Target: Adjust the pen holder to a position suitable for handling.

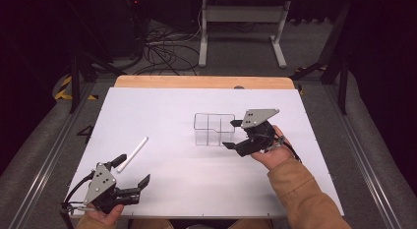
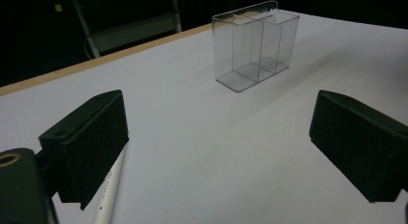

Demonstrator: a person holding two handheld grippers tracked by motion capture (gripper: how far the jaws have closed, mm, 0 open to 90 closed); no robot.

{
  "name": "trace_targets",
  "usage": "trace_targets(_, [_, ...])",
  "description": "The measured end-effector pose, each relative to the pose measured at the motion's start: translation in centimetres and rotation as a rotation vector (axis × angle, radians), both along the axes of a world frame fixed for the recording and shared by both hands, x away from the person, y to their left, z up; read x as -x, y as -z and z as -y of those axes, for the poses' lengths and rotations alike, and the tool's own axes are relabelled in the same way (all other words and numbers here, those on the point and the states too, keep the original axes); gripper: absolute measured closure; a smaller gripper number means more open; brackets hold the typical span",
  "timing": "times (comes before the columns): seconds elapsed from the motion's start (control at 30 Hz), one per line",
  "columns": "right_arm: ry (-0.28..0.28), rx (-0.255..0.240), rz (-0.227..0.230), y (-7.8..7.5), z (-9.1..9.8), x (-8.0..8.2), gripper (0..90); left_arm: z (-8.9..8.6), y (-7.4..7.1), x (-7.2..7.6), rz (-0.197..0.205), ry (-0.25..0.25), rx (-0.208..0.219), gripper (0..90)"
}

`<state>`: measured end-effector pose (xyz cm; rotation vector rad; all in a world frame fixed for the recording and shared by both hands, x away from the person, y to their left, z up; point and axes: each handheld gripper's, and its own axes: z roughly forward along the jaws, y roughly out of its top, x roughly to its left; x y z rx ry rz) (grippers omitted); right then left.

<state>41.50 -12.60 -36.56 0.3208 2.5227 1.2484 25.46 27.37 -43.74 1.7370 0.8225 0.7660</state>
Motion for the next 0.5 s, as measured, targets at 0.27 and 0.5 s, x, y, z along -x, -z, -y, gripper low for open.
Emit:
trace_targets(0.27, [-0.027, 0.015, -0.028, 0.4, -0.8, -1.1, 31.8, -0.1, 0.0, 0.1, 0.000, -0.005, -0.001, 7.3])
trace_targets(0.5, [-0.034, 0.104, -0.018, 1.0, -1.9, -2.5, 37.4, -0.1, 0.1, -0.1, -0.006, -0.003, 0.002, 7.3])
